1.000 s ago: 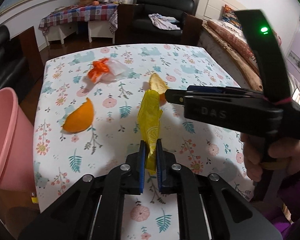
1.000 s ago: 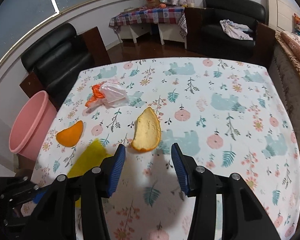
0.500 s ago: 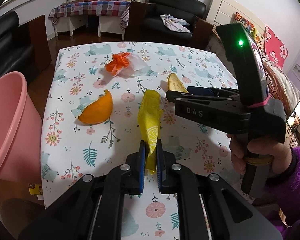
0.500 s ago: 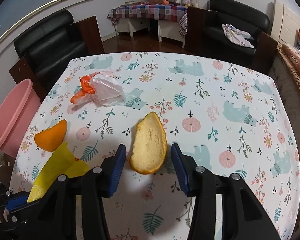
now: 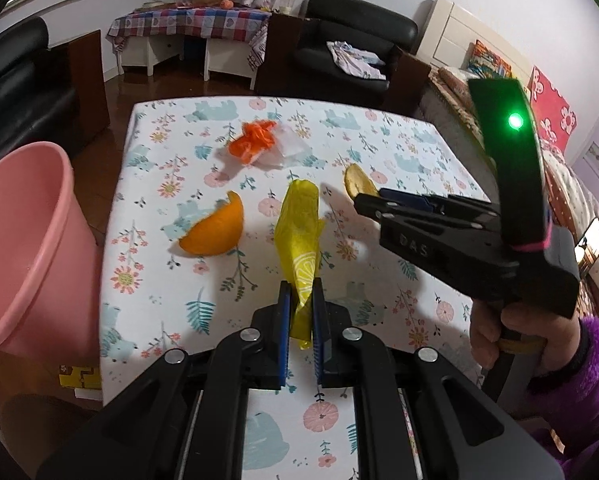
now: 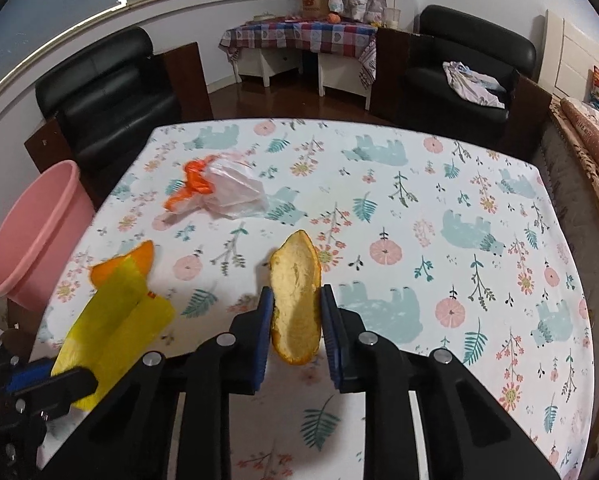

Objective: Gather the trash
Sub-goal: 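Grasp the bread crust with the right tool while the left tool holds the yellow bag, then carry the yellow bag and bread crust over the pink bucket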

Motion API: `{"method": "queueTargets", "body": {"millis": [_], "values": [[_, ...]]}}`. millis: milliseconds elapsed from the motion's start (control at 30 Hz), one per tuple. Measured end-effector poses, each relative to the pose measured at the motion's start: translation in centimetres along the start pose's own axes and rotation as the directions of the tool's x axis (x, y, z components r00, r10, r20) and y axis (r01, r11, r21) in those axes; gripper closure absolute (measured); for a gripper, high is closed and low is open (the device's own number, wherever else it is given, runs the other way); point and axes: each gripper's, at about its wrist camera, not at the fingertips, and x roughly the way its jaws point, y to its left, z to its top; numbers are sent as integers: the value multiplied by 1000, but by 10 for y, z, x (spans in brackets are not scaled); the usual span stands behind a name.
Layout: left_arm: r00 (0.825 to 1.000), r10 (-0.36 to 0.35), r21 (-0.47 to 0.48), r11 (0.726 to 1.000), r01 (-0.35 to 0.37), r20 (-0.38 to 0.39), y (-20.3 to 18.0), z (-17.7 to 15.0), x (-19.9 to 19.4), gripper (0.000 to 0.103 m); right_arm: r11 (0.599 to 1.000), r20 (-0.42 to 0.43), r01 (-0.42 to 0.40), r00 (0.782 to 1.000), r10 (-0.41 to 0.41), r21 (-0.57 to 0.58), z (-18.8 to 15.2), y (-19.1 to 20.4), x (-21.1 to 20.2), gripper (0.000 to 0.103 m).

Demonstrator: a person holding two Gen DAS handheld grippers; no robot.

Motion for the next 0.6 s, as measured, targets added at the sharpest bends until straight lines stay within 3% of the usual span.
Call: {"method": "queueTargets", "body": {"millis": [367,600], "values": [[992,56,-82,996,-47,111,29,13,-42,94,996,82,-59,995,64,-60,20,37,-35,80],[972,148,-164,979,-118,181,63,17,-73,94,983,107,-126,984,141,-131,38,79,-47,80]]}}
